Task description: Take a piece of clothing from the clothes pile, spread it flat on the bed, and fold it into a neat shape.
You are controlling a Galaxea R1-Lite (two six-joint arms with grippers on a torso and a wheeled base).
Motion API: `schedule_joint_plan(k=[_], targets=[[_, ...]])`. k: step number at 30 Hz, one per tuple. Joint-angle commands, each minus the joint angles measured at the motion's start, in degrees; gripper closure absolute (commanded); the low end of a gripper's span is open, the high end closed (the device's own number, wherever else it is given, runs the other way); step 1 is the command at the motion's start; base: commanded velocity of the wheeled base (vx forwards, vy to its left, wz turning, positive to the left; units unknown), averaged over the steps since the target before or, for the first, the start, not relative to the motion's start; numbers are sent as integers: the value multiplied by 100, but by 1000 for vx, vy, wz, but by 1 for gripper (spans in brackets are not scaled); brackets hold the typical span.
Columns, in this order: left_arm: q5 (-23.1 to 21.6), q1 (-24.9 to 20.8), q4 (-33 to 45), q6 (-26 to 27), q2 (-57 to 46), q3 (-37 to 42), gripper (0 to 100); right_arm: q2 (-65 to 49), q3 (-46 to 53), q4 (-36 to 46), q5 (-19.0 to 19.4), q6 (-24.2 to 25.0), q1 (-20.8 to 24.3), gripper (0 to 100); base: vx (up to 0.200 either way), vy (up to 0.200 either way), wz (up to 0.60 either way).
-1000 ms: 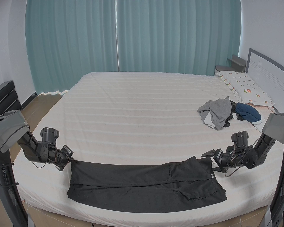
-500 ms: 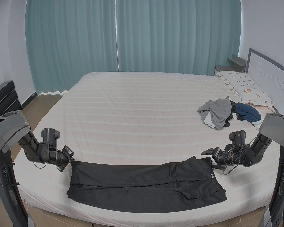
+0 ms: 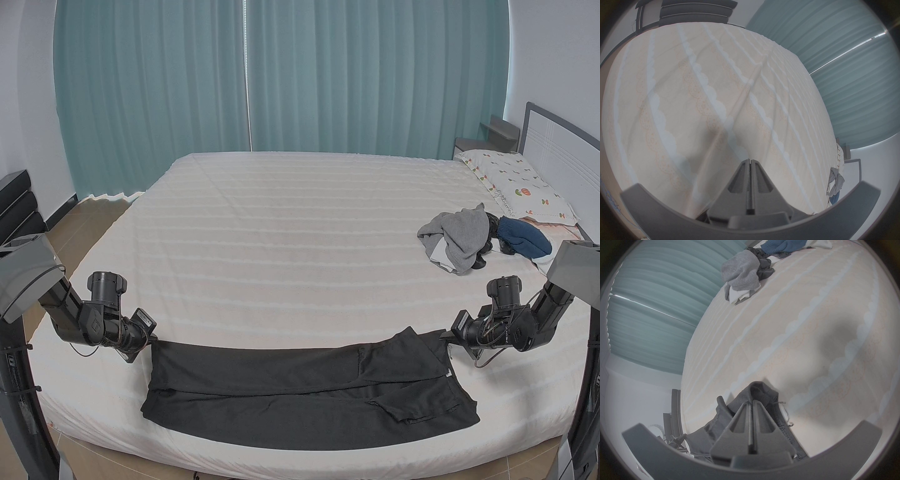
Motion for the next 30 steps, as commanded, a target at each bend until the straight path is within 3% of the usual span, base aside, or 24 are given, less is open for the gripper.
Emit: schedule_joint_plan(k=[1,10,11,12,23,30], targets=[[7,3,-1,0,25,-4,100,-24,-7,-53,4,2,-55,100,0,0,0],[-2,3,-1,0,16,-4,100,2,72,-211,4,2,-46,100,0,0,0],[-2,3,-1,-8,7,-13,0,-6,72,-211,4,2,-46,100,0,0,0],[-28,3,-1,-17,-1,-4,0,-24,81,-211,12,2,-46,0,0,0,0],[-46,11,8,-35,-54,84,0,-560,441,-211,92,310,-108,0,0,0,0],[-274,11,-1,9,-722,875,0,-1492,1452,-220,346,372,-37,0,0,0,0]])
